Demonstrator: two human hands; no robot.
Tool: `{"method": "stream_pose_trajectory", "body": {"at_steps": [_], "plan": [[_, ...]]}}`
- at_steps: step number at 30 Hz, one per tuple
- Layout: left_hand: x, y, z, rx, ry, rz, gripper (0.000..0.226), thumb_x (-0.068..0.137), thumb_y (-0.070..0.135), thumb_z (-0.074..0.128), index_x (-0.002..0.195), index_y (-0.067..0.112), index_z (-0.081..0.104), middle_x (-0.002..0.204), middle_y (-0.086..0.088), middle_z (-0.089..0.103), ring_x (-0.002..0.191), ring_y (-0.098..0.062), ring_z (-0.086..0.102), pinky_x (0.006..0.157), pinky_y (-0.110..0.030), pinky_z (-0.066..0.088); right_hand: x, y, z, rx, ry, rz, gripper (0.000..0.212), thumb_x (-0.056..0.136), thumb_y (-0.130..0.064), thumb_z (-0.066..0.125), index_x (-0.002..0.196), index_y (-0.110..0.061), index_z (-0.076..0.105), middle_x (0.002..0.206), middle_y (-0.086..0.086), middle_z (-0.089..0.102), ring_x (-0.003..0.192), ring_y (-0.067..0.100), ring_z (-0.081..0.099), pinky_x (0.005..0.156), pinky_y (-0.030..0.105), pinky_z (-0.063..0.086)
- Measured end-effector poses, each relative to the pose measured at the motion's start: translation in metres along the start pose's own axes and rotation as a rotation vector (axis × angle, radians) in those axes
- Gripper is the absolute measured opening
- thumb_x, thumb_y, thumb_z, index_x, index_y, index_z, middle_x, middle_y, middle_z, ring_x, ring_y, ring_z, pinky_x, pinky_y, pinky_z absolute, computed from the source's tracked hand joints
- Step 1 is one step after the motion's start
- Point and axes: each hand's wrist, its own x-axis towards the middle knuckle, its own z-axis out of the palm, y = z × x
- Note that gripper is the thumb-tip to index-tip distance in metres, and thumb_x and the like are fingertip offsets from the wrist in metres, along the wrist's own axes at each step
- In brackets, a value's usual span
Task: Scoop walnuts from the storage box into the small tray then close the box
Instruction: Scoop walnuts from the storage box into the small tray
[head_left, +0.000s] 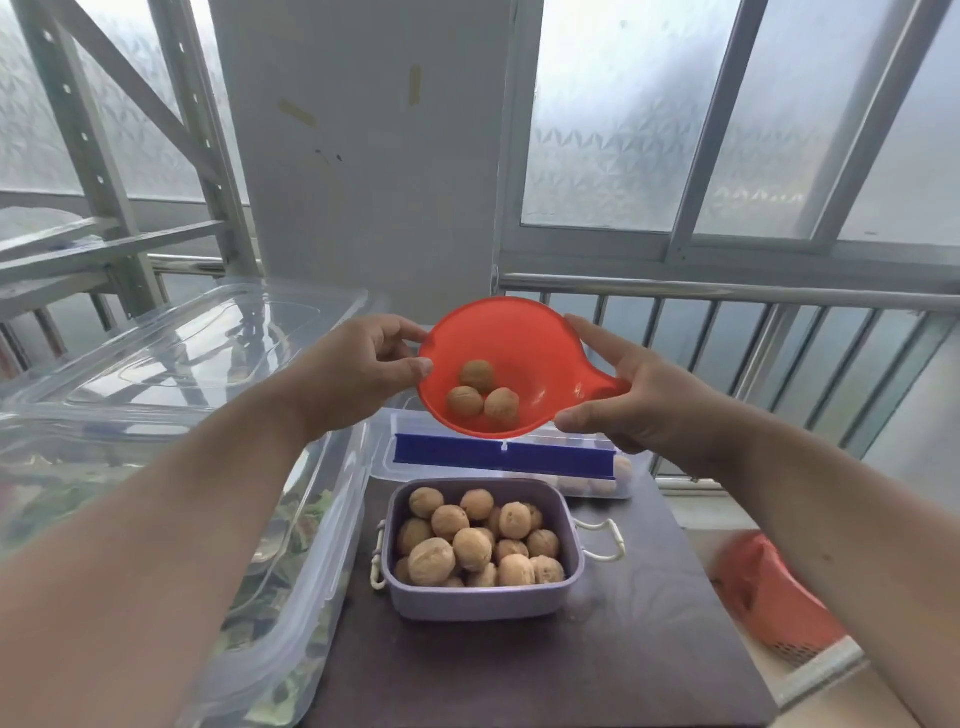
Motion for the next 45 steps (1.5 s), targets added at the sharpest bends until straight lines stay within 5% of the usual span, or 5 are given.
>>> {"method": "stream_pose_trajectory", "body": {"at_steps": [12, 22, 29, 33, 45], "plan": [[-0.004, 0.002, 0.001, -0.055, -0.188, 0.043, 0.028, 0.099, -0.002, 0.07, 0.126, 0.003, 0.071, 0.072, 0.011, 0.076, 0.062, 0.001, 0.066, 0.06, -0.008, 0.048, -0.035, 0.02, 0.004, -0.217, 0.028, -0.122, 0.114, 0.078, -0.01, 0.093, 0.157, -0.06, 0.028, 0.129, 0.003, 0.075, 0.103, 0.029, 0.078, 0.096, 0.035, 0.06], [-0.007, 0.0, -0.001, -0.066, -0.291, 0.035, 0.025, 0.094, 0.01, 0.081, 0.116, 0.021, 0.082, 0.098, -0.017, 0.081, 0.096, -0.033, 0.077, 0.089, -0.034, 0.06, -0.068, 0.028, 0.028, -0.401, 0.033, -0.193, 0.111, 0.087, -0.014, 0.085, 0.153, -0.071, 0.016, 0.102, -0.041, 0.068, 0.076, 0.001, 0.071, 0.078, 0.01, 0.051], [-0.01, 0.003, -0.001, -0.075, -0.324, 0.049, 0.024, 0.092, 0.015, 0.084, 0.112, 0.026, 0.084, 0.101, -0.02, 0.08, 0.106, -0.044, 0.073, 0.105, -0.051, 0.059, -0.073, 0.029, 0.029, -0.579, 0.08, -0.212, 0.113, 0.087, -0.021, 0.085, 0.151, -0.075, 0.009, 0.102, -0.03, 0.069, 0.069, 0.015, 0.067, 0.079, 0.03, 0.059], [-0.009, 0.001, -0.001, -0.092, -0.342, 0.053, 0.025, 0.087, 0.025, 0.087, 0.111, 0.028, 0.084, 0.103, -0.017, 0.082, 0.108, -0.044, 0.074, 0.107, -0.054, 0.057, -0.076, 0.027, 0.029, -0.708, 0.119, -0.245, 0.112, 0.087, -0.026, 0.084, 0.153, -0.073, 0.006, 0.071, 0.004, 0.062, 0.06, 0.021, 0.055, 0.071, 0.046, 0.057], [-0.009, 0.005, 0.0, -0.119, -0.322, 0.058, 0.023, 0.088, 0.014, 0.087, 0.109, 0.023, 0.085, 0.103, -0.014, 0.083, 0.107, -0.042, 0.075, 0.103, -0.048, 0.06, -0.078, 0.025, 0.033, -0.917, 0.222, -0.284, 0.109, 0.083, -0.03, 0.085, 0.162, -0.056, 0.015, 0.057, -0.024, 0.033, 0.053, 0.007, 0.037, 0.054, 0.033, 0.041]]}}
